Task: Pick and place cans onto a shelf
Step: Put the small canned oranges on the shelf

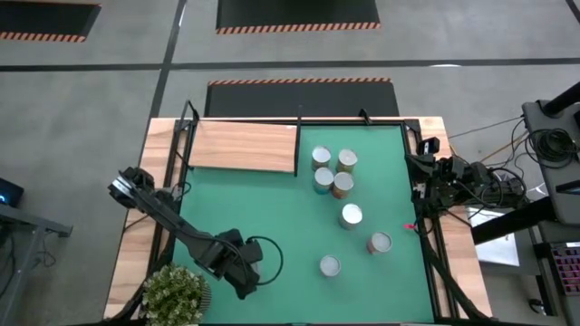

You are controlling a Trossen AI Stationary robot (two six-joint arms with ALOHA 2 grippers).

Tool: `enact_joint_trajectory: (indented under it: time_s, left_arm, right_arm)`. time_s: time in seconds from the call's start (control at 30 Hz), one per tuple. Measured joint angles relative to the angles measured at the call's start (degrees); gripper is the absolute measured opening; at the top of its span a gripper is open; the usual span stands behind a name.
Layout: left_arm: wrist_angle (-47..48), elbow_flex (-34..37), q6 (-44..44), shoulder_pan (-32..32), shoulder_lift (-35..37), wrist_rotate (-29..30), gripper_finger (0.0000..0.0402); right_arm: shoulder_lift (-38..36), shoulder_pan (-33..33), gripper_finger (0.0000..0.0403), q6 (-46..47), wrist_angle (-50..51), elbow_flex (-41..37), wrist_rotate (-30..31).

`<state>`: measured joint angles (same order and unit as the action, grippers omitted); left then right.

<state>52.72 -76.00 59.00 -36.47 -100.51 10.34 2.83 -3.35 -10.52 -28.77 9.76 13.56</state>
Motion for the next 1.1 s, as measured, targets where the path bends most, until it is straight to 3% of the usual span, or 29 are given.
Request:
enact_joint_trajectory:
  time_s: [0.87,1.1]
  left_arm:
    - [-2.3,0.1,-0.9,-0.1,-5.9,0.2,0.0360]
    - [-1.9,0.4,-0.7,-0.1,-6.2,-0.7,0.0326]
  right_arm:
    - [0.0,0.0,0.0009,-0.1,0.2,0.0,0.0]
    - [0.0,0.0,0.0009,-0.2,0.2,0.0,0.0]
